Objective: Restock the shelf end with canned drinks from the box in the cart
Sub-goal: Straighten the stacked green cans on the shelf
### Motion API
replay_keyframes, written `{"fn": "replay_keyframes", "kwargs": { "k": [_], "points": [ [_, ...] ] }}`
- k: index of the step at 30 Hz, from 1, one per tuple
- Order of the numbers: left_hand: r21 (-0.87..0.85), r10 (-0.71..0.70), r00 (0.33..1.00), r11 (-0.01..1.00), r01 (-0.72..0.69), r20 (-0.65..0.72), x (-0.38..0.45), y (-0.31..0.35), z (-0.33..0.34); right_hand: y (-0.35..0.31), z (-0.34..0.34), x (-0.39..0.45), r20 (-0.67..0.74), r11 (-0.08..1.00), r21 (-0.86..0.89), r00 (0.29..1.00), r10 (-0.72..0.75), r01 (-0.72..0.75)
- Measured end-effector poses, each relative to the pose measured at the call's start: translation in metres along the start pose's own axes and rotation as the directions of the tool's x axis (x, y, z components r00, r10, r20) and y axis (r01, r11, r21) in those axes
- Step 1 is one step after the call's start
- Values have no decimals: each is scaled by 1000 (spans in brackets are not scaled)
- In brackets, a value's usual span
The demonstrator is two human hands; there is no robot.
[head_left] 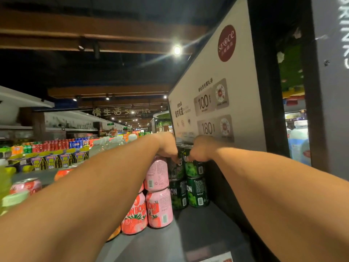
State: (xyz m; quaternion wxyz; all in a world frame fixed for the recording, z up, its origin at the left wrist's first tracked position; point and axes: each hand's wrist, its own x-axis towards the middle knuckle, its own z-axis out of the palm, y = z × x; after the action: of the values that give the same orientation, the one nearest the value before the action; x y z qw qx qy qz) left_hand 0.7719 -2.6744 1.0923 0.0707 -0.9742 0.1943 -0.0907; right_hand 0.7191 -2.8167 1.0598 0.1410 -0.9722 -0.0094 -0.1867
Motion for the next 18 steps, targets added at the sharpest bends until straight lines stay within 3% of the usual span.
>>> {"fn": "replay_keyframes", "kwargs": {
  "k": [8,18],
  "points": [
    [54,-25,999,998,23,48,9,4,-4,5,13,10,-89,999,51,996,6,-2],
    [134,-80,993,989,68,88,7,17,-6,8,11,9,-41,999,33,999,-34,35]
  ]
}}
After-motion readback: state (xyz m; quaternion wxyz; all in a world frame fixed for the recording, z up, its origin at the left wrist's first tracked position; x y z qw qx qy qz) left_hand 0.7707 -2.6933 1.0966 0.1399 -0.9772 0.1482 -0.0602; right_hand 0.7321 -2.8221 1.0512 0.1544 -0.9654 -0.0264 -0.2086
